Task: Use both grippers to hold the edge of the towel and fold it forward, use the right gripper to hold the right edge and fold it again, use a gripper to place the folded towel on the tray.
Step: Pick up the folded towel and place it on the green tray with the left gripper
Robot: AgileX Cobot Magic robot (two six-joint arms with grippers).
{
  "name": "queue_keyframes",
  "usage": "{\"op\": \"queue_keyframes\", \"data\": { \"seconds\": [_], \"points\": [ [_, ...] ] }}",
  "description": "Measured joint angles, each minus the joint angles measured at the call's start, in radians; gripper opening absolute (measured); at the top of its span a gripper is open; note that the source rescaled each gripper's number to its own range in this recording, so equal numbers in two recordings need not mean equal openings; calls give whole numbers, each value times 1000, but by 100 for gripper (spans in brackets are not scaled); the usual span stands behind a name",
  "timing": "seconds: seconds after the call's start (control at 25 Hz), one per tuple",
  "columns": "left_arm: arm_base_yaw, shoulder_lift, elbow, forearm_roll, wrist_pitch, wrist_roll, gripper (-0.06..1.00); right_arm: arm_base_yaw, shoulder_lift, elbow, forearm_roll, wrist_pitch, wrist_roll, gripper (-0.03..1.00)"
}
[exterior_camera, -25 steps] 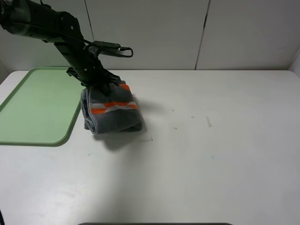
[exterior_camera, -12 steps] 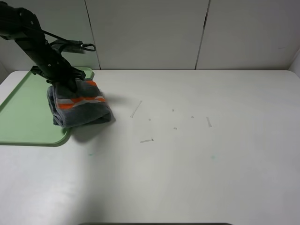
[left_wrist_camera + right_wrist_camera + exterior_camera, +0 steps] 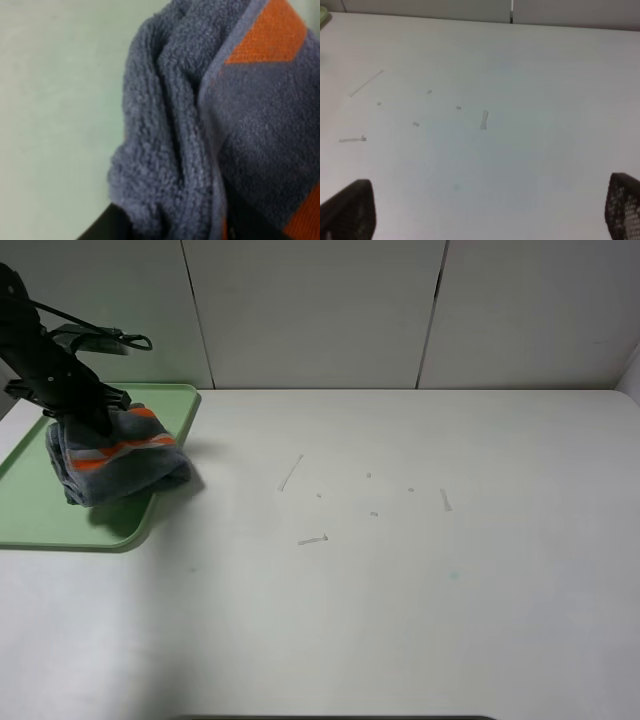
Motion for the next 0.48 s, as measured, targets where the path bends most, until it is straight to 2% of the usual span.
{"op": "queue_keyframes", "data": {
  "seconds": [0.48],
  "points": [
    [93, 0, 0, 25, 0, 0, 26, 0, 0, 0, 0, 0, 0, 100]
  ]
}}
